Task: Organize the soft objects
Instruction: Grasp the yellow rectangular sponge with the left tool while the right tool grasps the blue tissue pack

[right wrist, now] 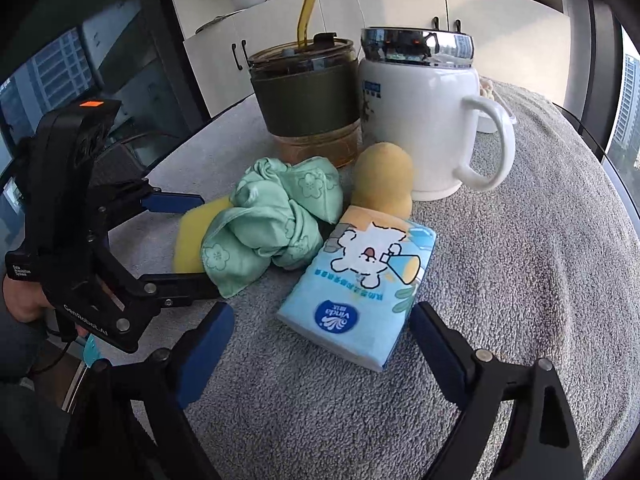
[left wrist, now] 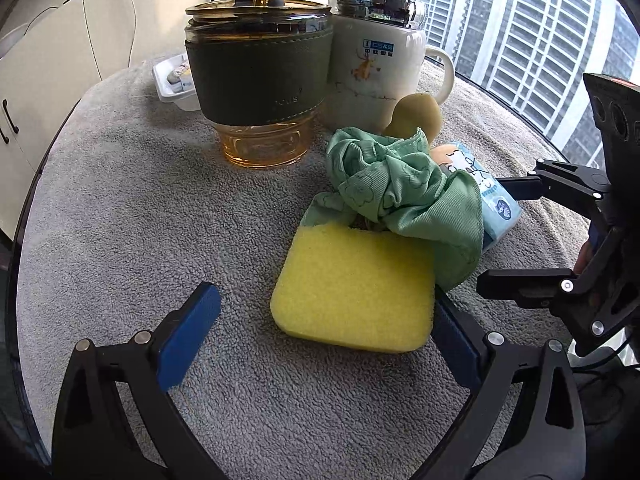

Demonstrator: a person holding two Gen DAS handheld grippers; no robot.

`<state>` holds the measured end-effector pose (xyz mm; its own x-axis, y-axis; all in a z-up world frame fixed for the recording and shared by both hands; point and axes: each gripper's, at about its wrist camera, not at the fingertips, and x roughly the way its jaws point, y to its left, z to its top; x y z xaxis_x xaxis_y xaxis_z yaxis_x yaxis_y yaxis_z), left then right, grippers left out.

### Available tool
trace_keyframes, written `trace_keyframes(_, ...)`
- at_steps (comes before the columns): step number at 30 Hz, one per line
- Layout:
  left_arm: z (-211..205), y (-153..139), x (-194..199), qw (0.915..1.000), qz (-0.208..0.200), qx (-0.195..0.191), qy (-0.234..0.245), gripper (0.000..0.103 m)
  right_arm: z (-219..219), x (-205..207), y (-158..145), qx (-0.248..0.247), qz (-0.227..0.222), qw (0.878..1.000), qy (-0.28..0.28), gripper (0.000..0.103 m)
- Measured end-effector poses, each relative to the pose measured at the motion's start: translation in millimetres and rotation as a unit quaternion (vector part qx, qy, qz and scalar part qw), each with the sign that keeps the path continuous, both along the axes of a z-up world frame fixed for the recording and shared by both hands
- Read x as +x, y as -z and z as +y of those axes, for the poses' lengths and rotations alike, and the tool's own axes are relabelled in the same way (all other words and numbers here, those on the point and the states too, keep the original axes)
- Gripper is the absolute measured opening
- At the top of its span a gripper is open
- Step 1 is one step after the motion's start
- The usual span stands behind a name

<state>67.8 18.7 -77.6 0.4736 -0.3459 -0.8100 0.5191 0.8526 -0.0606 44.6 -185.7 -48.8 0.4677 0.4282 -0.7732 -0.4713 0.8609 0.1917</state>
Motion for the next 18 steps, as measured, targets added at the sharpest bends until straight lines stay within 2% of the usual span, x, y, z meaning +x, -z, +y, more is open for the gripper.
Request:
trace_keyframes(3,-2.4,-1.7,-1.7,1.0,-0.003,-0.001,0.005,0.091,2.6,0.6,-0.1,-0.009,-0.004,1.0,-0.001,0.088)
trace_keyframes(12,-6.6,-5.5,-3.7,0.9999,-0.008,-0.002,0.008,0.085,3.8,2.1,-0.1,-0.016,-0.006,1.0,0.0,0.087)
trace_keyframes(14,-7.8,-4.2,-7.5,0.9999,-0.009,-0.006,0.012,0.076,5.3,1.4,-0.3,-0.016,-0.007,1.0,0.001,0.087)
trace_keyframes(15,-8.1,-4.3,-10.6,0.9999,-0.009,-0.006,0.013,0.075,5.3,1.0,-0.3,-0.017,-0.008,1.0,0.003,0.085)
trace_keyframes(17,-9.6,-5.3,-12.0,0.9998,-0.01,-0.007,0.017,0.068,2.9,1.4,-0.7,-0.024,-0.013,1.0,0.012,0.068)
trace_keyframes(18,-7.6,-6.1,-14.7,0.9998,-0.01,-0.008,0.018,0.066,0.9,2.4,-1.1,-0.021,-0.011,1.0,0.015,0.065)
